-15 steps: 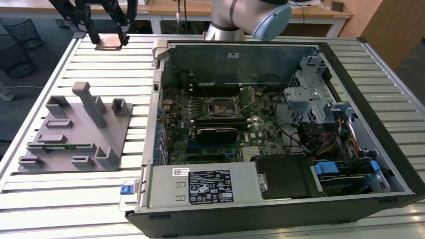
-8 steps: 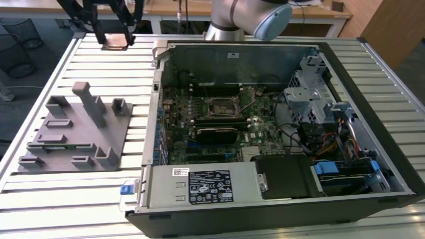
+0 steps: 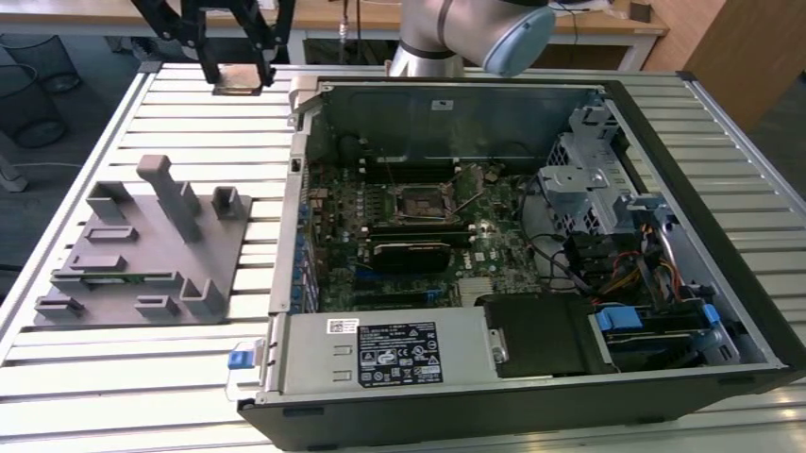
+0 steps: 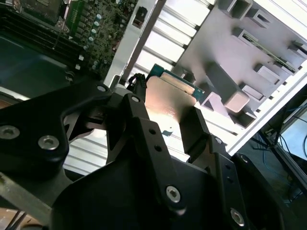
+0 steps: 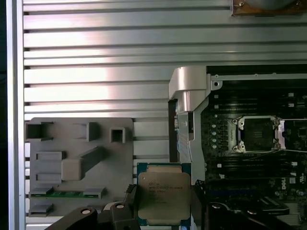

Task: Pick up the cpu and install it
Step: 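Pick up the cpu and move it towards the insertion slot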

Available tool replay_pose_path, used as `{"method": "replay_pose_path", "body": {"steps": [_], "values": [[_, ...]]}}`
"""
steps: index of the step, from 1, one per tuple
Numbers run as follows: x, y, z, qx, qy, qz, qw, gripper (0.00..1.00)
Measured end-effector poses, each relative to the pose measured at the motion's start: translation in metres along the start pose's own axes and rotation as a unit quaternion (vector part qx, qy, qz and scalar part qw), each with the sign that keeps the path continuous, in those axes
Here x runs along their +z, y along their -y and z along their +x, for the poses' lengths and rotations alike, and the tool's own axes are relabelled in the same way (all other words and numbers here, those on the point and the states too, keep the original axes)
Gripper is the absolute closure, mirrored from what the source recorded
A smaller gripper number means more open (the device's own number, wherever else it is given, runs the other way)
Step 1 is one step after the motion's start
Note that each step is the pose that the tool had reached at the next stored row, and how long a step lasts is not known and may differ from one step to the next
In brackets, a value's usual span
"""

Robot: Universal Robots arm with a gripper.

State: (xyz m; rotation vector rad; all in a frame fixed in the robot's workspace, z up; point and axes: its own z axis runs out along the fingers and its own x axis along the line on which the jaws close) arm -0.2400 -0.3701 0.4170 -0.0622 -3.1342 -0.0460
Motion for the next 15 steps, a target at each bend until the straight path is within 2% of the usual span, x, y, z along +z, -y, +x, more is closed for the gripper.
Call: {"method": "replay_pose_path", "body": {"steps": [15], "values": [[0.0,-0.0011,-0.0275,0.0,0.0001,-0.0001,1.0,0.47]]}}
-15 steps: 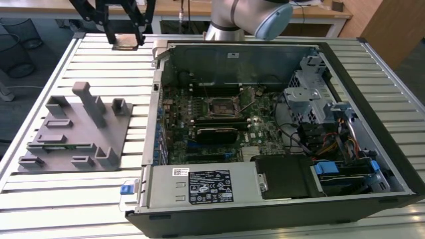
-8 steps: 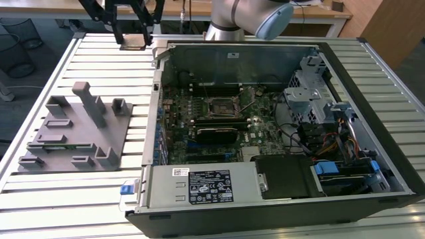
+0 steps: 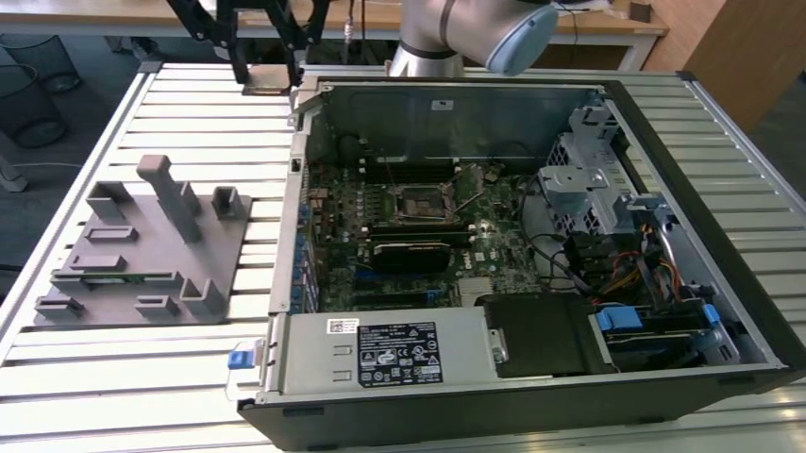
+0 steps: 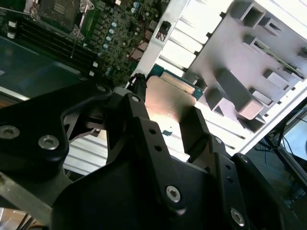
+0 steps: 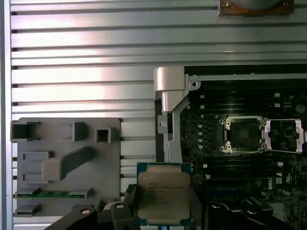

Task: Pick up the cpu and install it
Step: 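Pick up the cpu and move it towards the insertion slot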

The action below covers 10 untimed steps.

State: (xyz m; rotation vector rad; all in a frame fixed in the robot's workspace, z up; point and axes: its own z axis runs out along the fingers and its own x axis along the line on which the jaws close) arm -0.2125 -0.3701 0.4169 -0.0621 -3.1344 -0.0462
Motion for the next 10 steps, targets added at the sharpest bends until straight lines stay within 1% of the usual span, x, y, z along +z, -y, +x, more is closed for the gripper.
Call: {"method": "replay_pose_path", "body": {"steps": [5,10], "values": [[0.0,-0.0006,-0.0145,0.0,0.0,0.0,1.0,0.47],[0.0003,-0.0014,-0.0363,0.0,0.0,0.0,1.0,0.47]]}}
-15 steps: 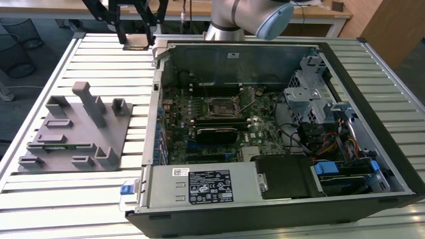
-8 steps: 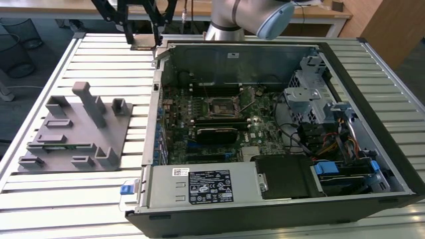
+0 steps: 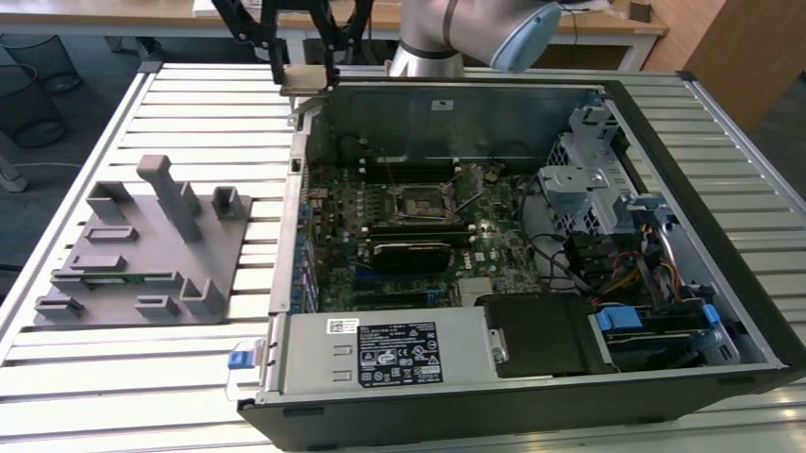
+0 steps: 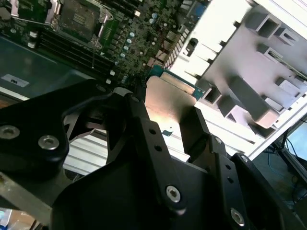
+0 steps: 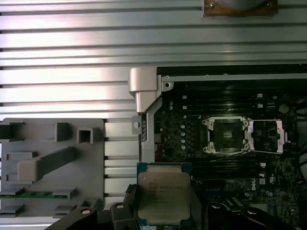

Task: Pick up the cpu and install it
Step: 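Pick up the cpu and move it towards the insertion slot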

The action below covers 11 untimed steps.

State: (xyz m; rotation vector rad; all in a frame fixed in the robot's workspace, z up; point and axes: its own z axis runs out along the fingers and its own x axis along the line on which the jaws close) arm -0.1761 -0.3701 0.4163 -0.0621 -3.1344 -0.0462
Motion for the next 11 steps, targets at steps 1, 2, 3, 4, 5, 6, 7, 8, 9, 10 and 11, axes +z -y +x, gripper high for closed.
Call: {"method": "replay_pose_path", "body": {"steps": [1,2,3,4,5,6,7,8,9,10,11], "values": [[0.0,-0.0002,-0.0049,0.0,-0.0001,0.0,1.0,0.47],[0.0001,-0.0004,-0.0094,0.0,-0.0001,0.0,1.0,0.47],[0.0002,-0.0006,-0.0139,0.0,0.0,0.0,1.0,0.47],[0.0003,-0.0007,-0.0174,0.0,-0.0001,0.0,1.0,0.47],[0.0005,-0.0008,-0.02,0.0,-0.0001,0.0,1.0,0.47],[0.0006,-0.0009,-0.0225,0.0,0.0,0.0,1.0,0.47],[0.0007,-0.001,-0.0245,0.0,-0.0001,0.0,1.0,0.47],[0.0009,-0.0011,-0.0264,0.0,0.0,0.0,1.0,0.47],[0.001,-0.0011,-0.0288,0.0,0.0,0.0,1.0,0.47],[0.0011,-0.0012,-0.0307,0.0,0.0,0.0001,1.0,0.47],[0.0012,-0.0013,-0.0321,0.0,-0.0001,0.0,1.0,0.47]]}}
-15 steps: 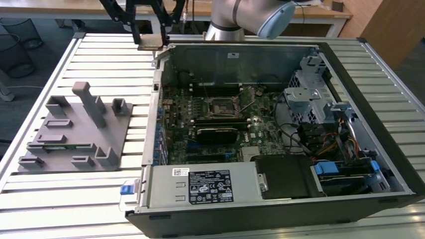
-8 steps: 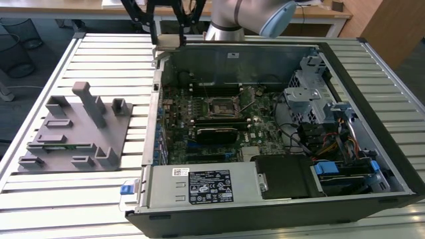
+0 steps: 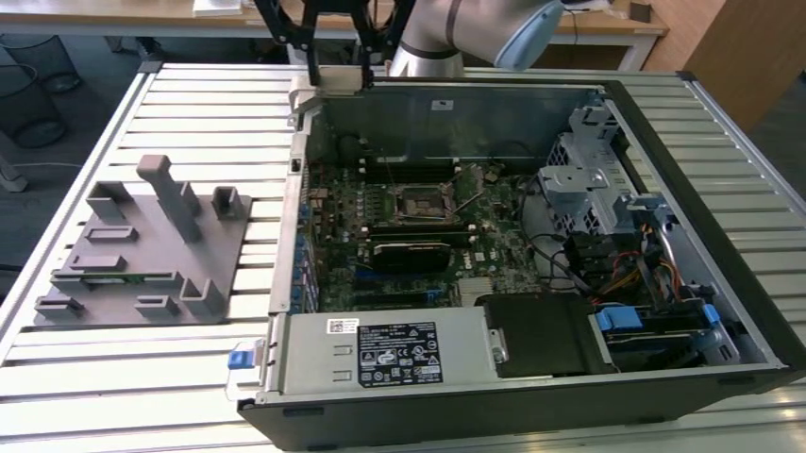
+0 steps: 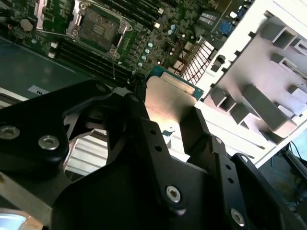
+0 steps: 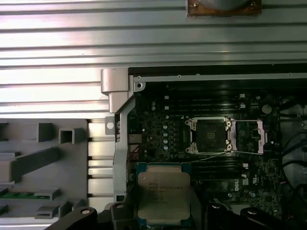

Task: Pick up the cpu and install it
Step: 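Pick up the cpu and move it towards the insertion slot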

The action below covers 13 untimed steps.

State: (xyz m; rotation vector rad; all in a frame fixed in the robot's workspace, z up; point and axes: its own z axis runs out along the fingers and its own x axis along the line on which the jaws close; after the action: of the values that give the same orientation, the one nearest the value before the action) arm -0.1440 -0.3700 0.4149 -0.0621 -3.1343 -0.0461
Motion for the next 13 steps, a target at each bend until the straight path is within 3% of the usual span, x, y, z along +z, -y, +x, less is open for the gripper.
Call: {"method": "replay_pose_path", "body": {"steps": [13], "values": [[0.0032,-0.0026,-0.0138,0.0,0.0001,0.0003,1.0,0.47]]}}
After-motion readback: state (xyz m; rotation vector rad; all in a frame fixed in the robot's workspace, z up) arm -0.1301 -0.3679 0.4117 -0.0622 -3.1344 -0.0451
